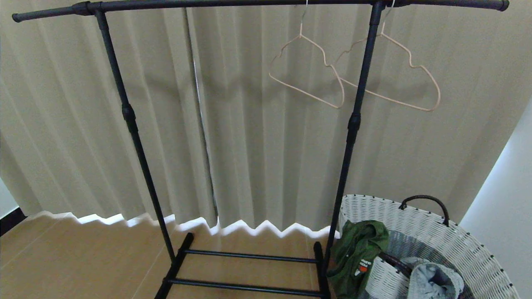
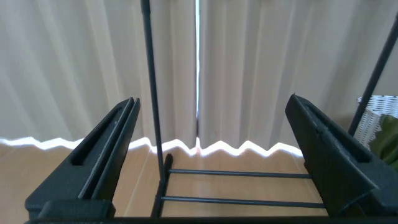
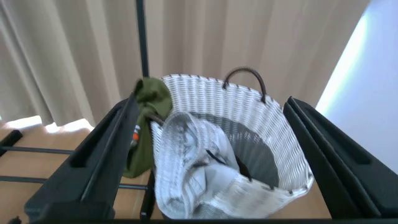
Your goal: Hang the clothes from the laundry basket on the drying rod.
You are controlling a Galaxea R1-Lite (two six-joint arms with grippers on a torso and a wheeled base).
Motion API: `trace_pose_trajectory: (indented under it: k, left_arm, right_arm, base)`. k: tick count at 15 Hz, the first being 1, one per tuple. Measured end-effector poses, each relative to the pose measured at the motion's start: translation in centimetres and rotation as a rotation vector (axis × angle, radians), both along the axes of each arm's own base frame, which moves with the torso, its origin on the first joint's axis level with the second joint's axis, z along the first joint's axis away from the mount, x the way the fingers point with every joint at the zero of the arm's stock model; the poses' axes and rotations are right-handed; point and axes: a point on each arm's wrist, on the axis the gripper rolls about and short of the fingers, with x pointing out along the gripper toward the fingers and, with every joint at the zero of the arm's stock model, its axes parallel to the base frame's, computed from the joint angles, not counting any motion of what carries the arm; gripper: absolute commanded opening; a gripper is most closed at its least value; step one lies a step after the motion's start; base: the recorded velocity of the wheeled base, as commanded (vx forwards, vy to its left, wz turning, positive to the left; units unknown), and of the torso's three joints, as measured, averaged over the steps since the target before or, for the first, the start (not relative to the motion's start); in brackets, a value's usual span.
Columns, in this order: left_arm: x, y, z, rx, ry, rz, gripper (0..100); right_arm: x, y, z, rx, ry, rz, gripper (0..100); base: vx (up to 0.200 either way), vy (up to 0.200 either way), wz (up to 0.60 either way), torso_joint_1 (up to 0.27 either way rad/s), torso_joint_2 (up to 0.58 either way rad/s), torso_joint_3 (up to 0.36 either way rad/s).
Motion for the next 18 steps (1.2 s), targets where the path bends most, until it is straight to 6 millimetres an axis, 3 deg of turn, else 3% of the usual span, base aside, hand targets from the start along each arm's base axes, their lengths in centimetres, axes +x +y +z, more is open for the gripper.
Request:
trace_pose_trajectory:
  k: [4,8,18]
  left_arm:
    - [0.00,-0.01,0.01,0.002,-0.001,-0.002,100]
    - [0.00,0.00,0.01,0.001,-0.001,-0.001,100]
    - [0.00,0.00,0.01,-0.001,-0.001,0.001,100]
  right_arm:
    - [-0.01,0.00,0.02,0.013,-0.002,0.000,100]
    - [-0.01,0.00,0.04,0.014,-0.003,0.000,100]
    - [-0.23,-0.04,0.68,-0.039,-0.013,-0.019,100]
  base:
    - [0.000,0.000,0.00,0.000,0.00,0.000]
    - [0.200,0.000,0.00,0.002,0.00,0.004]
    - [0.000,0.000,0.00,0.000,0.00,0.000]
